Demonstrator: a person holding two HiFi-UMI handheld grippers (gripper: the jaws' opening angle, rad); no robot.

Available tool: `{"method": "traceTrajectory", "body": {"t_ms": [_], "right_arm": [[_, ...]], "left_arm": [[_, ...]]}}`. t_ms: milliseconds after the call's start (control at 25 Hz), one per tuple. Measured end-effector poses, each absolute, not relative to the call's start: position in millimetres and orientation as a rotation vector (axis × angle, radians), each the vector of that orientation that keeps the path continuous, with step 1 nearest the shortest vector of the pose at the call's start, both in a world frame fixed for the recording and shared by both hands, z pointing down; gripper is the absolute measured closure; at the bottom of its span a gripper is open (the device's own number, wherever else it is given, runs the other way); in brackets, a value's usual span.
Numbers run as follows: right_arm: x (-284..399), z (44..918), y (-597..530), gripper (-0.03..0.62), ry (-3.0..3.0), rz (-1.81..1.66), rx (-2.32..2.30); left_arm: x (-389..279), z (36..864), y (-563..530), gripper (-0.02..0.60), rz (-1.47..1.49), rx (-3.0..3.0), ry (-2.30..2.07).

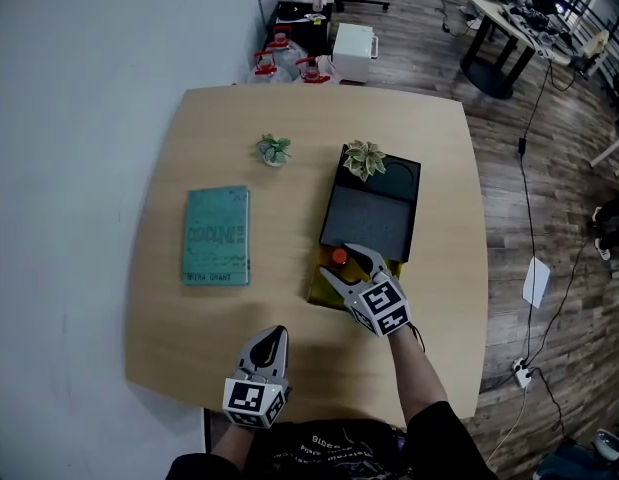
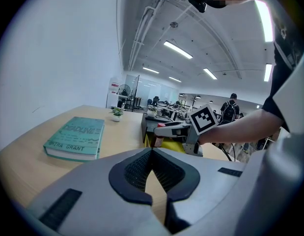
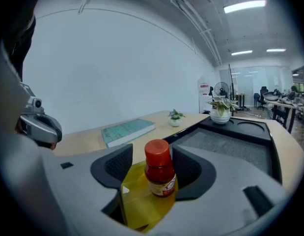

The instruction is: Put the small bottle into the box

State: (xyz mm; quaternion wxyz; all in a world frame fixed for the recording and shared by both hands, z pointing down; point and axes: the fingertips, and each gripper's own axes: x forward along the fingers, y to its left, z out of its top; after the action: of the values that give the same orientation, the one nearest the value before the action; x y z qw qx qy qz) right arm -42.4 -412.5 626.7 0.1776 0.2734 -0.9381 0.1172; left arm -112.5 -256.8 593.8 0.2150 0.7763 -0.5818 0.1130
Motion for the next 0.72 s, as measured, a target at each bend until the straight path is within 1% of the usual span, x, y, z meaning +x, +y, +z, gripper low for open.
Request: {"method": "traceTrajectory", "body": {"t_ms": [200,240,280,720], "right_arm": [[-39.6,610.7,-407.2,0.330,-2.696,0.373,0.786],[-38.7,605.3,-404.7,0.267,-2.707,0.381,0.787],[-38.1,598.9,-401.8,0.263,-2.717,0.379,0.788],[-20.7,519.2,-362.7,0.263,-2.811,0.235,0.903]], "left_arm": [[-110.1,591.2,-254.9,0.577,0.314,2.162,-1.611],[-109.8,590.0,-253.5,0.577,0.314,2.164,-1.611],[-109.7,588.6,-252.1,0.577,0.313,2.166,-1.612],[-106.3,571.4,-227.1,0.577,0.246,2.193,-1.636]]}}
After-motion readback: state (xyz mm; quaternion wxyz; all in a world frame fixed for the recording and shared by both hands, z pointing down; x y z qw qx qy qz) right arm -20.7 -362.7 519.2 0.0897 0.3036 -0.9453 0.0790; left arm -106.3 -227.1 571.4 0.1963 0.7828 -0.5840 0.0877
